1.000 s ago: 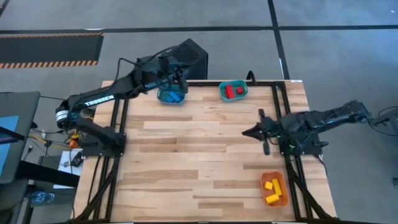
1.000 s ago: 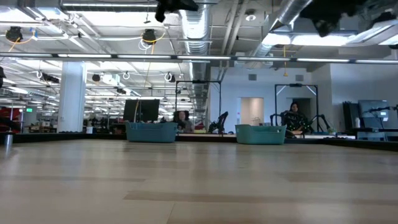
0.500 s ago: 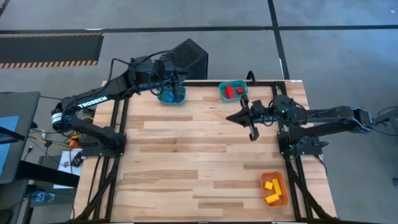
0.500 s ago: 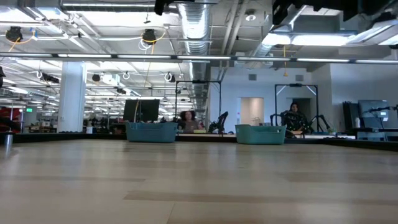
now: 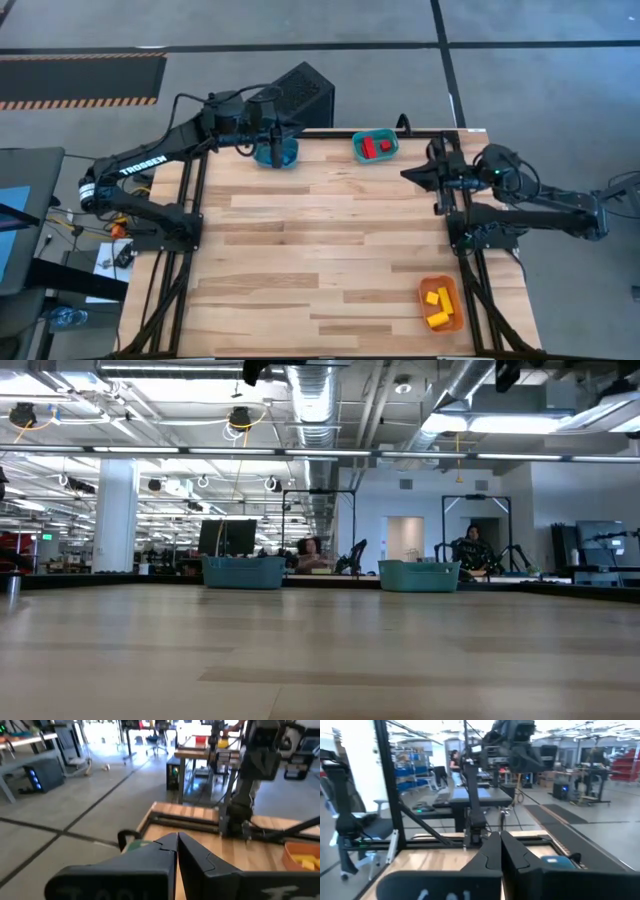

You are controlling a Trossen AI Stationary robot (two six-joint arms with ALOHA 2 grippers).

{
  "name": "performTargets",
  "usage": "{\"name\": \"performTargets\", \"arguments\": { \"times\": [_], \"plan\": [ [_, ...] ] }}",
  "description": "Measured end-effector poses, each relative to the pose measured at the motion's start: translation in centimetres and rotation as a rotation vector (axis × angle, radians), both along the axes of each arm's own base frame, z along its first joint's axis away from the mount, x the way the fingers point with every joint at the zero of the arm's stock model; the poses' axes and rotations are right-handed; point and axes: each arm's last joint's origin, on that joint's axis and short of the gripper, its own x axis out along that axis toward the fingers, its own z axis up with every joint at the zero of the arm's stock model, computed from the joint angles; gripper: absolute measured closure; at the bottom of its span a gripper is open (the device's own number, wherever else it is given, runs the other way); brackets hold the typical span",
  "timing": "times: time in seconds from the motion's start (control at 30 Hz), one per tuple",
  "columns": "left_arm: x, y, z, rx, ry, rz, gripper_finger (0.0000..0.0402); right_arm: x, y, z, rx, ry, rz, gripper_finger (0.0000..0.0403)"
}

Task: Sort & place blocks by color
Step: Return to Home Position

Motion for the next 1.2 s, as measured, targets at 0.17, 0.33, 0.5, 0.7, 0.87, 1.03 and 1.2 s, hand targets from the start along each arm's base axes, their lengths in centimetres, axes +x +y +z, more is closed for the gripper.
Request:
{"name": "performTargets", "arguments": {
  "times": [0.17, 0.33, 0.5, 0.7, 0.87, 1.03, 1.2],
  "plan": [
    [-0.2, 0.0, -0.6, -0.004, -0.032, -0.024, 0.0401, -0.5, -0.2, -0.1, 0.004, 0.014, -0.032, 0.0395],
    [-0.9, -0.4, -4.3, -0.089, -0.236, -0.077, 0.0401, -0.5, -0.2, -0.2, -0.011, 0.026, -0.031, 0.0398],
    [-3.4, -1.4, -8.0, -0.168, -0.341, -0.049, 0.0401, -0.5, -0.2, -0.3, -0.023, 0.027, -0.026, 0.0398],
    [-8.1, -3.1, -10.6, -0.112, -0.430, 0.049, 0.0401, -0.6, -0.1, -2.5, -0.024, 0.029, -0.008, 0.0399],
    [-10.9, -3.8, -13.1, -0.099, -0.522, 0.216, 0.0402, -0.8, -0.2, -5.3, 0.016, -0.079, -0.036, 0.0399],
    [-11.2, -3.8, -16.1, -0.248, -0.512, 0.278, 0.0402, -1.1, -0.9, -7.2, 0.069, -0.021, -0.304, 0.0392],
    [-11.2, -3.7, -19.1, -0.343, -0.289, 0.341, 0.0402, -1.3, -1.0, -7.1, 0.151, -0.046, -0.320, 0.0384]
  ]
}}
